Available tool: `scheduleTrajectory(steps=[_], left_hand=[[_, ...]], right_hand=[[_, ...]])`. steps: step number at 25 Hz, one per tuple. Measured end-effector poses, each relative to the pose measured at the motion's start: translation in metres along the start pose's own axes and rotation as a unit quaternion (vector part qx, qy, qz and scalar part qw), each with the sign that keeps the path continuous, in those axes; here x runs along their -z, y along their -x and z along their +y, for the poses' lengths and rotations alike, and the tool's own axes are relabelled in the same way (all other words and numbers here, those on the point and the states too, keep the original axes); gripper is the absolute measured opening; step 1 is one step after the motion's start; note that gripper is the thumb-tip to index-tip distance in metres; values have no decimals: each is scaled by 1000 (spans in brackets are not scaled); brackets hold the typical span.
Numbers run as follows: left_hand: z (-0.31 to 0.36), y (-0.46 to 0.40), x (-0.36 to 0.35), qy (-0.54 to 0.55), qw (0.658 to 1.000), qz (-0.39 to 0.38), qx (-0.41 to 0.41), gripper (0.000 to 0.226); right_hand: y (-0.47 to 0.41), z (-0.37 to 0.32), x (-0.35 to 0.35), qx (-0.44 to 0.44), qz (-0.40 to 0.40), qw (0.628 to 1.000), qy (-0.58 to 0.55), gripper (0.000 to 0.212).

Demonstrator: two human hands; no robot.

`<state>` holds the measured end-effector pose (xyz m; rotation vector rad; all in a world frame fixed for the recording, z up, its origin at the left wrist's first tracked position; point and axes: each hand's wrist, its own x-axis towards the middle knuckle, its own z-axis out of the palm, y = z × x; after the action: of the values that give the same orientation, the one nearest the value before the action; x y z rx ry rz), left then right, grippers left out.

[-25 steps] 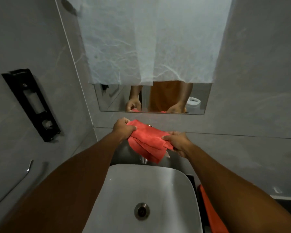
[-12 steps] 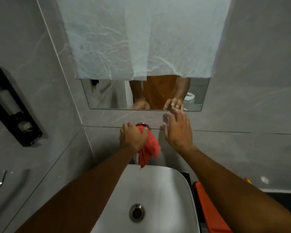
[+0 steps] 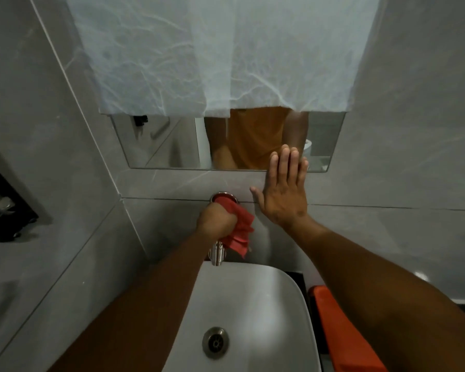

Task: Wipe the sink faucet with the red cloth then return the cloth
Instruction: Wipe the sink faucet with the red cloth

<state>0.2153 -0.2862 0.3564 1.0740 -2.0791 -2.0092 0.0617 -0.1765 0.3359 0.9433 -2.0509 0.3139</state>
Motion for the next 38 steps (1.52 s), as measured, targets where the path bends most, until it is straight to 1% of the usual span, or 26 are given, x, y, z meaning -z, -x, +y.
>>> scheduleTrajectory(steps=[2,4,5,6,7,9,13,14,15,16,17,18,19,20,21,22,23,24,25,29,30,31,33,35,37,38], left_hand=[[-9,-7,13,119,990,-78,13,27],[-26,-12,22,242,961,-133,26,28],[-32,-14,25,284,946,-156,24,29],[-36,-15,26,306,936,-175,24,32],[-38,-16,27,303,936,-179,25,33],[-34,-16,31,269,947,-171,23,29],[-13,-3,24,136,985,-105,28,18],[-8,1,14,70,995,-72,19,18],[-7,3,4,-39,999,-15,9,17],[-9,5,-5,-199,978,57,-5,19],[-13,8,-8,-362,927,99,-21,25],[-16,10,-12,-461,874,150,-34,32],[-17,10,-12,-460,870,169,-46,40],[-16,12,-8,-402,901,157,-53,46],[-18,14,-5,-308,937,149,-65,52],[-21,16,-2,-219,961,150,-79,56],[-26,18,-2,-144,974,148,-90,59],[-33,21,-4,-107,977,151,-106,62],[-42,25,-7,-110,972,163,-126,65],[-71,33,-18,-259,918,241,-181,80],[-73,32,-18,-269,913,248,-184,81],[-72,30,-16,-254,919,241,-179,80],[-64,24,-10,-192,952,192,-139,72],[-45,12,4,-121,982,115,-84,57],[-23,1,17,-13,999,36,-15,40],[-16,0,21,47,999,-12,16,35]], right_hand=[[0,4,-9,7,32,999,4,99],[2,8,-14,9,48,999,4,101],[2,9,-17,11,55,998,6,101],[1,9,-20,13,62,998,7,102],[0,9,-20,16,66,998,8,102],[-1,10,-19,16,69,997,9,102],[0,7,-16,10,66,998,19,96],[-1,7,-15,10,66,998,20,96],[-1,7,-14,7,65,998,19,96],[-1,6,-13,4,62,998,18,96],[-1,6,-13,2,59,998,20,96],[0,6,-13,1,57,998,22,96],[-1,6,-12,1,56,998,25,96],[-1,6,-12,1,56,998,27,95],[-1,6,-12,0,58,998,29,95],[-1,6,-12,-1,59,998,31,95],[-1,5,-12,-2,57,998,30,95],[-1,6,-12,-2,55,998,29,95],[-1,6,-12,-3,53,998,29,96],[0,5,-12,-5,42,999,24,98],[0,5,-13,-5,42,999,22,99],[0,5,-13,-3,42,999,21,99],[-1,6,-14,1,48,999,23,99],[-1,5,-15,1,59,998,29,99],[-2,5,-16,-1,66,997,33,99],[-1,6,-17,1,63,997,32,100]])
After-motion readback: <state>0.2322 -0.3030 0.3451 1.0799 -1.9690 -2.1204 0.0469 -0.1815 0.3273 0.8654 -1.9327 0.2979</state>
